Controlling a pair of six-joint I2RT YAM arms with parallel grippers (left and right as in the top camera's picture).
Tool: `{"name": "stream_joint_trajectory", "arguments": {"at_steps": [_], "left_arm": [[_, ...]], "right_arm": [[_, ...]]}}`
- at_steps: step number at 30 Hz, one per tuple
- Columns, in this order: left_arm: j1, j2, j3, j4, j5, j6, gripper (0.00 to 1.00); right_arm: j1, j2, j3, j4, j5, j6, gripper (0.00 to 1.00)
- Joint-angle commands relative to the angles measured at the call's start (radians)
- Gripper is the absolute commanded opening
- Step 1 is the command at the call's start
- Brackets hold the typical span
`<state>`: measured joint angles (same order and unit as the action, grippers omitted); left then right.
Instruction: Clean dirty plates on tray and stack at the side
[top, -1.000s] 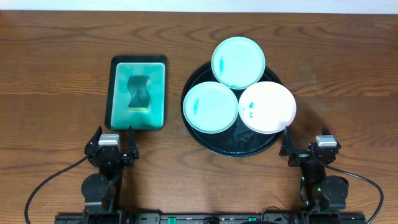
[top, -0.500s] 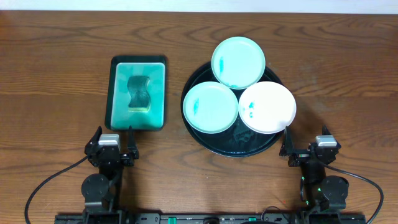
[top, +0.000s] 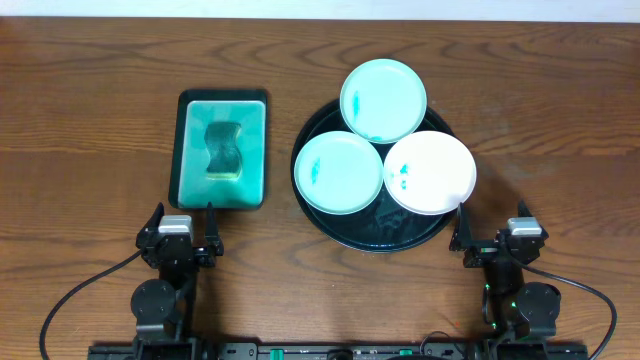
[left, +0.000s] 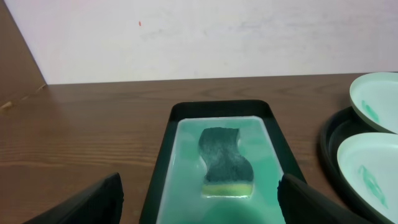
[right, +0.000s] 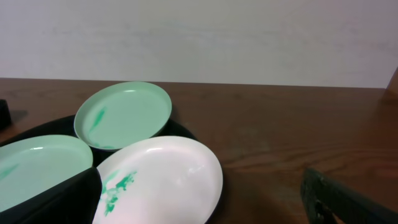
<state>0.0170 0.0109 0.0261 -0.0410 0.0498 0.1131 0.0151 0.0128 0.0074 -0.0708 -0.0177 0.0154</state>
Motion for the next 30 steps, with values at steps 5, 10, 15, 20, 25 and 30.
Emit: {"name": "stream_joint_trajectory", "arguments": {"at_steps": [5, 10, 15, 20, 25, 30], "left_arm": [[0.004, -0.005, -0.022, -0.028, -0.016, 0.021, 0.80], [0.004, -0.005, -0.022, -0.028, -0.016, 0.021, 0.80], [0.004, -0.005, -0.022, -0.020, -0.001, 0.020, 0.80], [0.004, -0.005, -0.022, 0.036, 0.002, 0.022, 0.80], [0.003, -0.005, -0.022, 0.219, 0.154, -0.017, 0.80], [0.003, -0.005, -0.022, 0.447, 0.254, -0.017, 0.80]], "right_arm": [[-0.014, 0.005, -0.002, -0.004, 0.013, 0.013, 0.99], [-0.014, 0.005, -0.002, -0.004, 0.013, 0.013, 0.99], [-0.014, 0.005, -0.002, -0.004, 0.013, 0.013, 0.99], [-0.014, 0.005, -0.002, -0.004, 0.013, 0.013, 0.99], [-0.014, 0.005, -0.002, -0.004, 0.013, 0.013, 0.99], [-0.014, 0.005, -0.002, -0.004, 0.013, 0.013, 0.99]]}}
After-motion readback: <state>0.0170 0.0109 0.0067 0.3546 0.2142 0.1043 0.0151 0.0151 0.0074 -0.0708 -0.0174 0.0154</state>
